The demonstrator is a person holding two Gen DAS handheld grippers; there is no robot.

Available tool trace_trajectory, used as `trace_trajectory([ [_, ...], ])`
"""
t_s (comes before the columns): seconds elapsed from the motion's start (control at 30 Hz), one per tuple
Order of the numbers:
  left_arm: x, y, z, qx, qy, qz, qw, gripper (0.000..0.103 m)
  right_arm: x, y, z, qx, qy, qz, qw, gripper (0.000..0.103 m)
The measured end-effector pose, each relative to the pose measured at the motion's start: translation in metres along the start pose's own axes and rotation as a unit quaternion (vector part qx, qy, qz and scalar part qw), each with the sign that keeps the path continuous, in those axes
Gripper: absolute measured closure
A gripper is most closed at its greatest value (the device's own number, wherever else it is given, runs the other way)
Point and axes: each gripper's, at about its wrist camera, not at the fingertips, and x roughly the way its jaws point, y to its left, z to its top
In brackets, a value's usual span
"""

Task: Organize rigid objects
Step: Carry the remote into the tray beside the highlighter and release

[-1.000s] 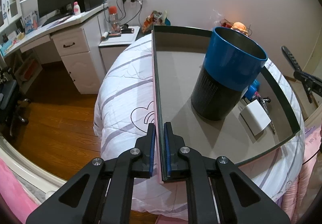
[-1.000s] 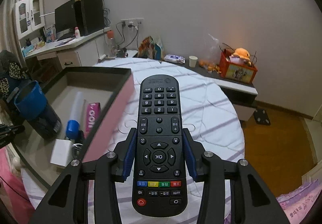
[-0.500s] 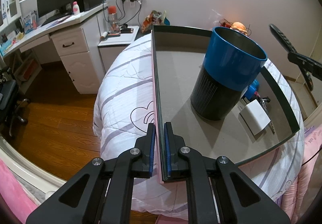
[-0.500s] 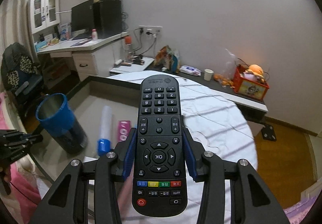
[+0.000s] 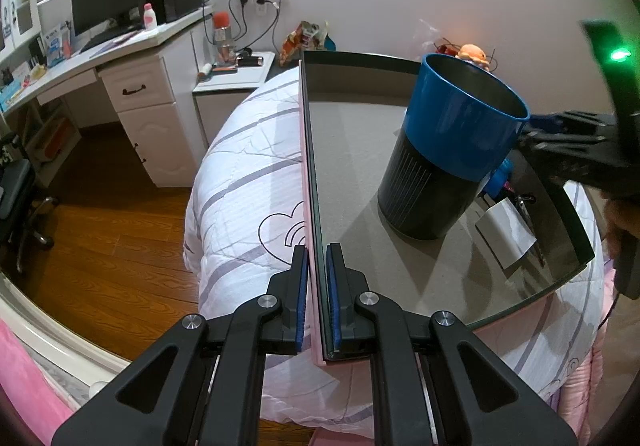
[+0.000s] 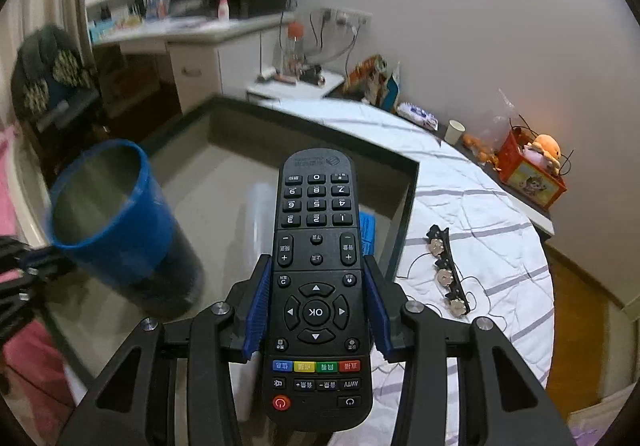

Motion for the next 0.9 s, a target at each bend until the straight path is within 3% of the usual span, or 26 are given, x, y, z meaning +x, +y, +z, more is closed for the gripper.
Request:
trace_trajectory([
  [0.17,0.0,0.001,0.0,0.0,0.0,-0.001,1.0,0.094,0.018,0.014,0.0,-0.026,0.042,-0.001,0.999,0.059],
  [0.57,0.0,0.002,0.0,-0.001,0.001,0.0,1.0,0.094,0.022,0.048,-0.003,-0.054,0.077,0.099,0.991,0.059],
  [0.9,0.0,0.001,0.0,-0.001,0.002,0.003,1.0,0.095,0.034,0.055,0.008,-0.044,0.089,0.101,0.99,0.059],
])
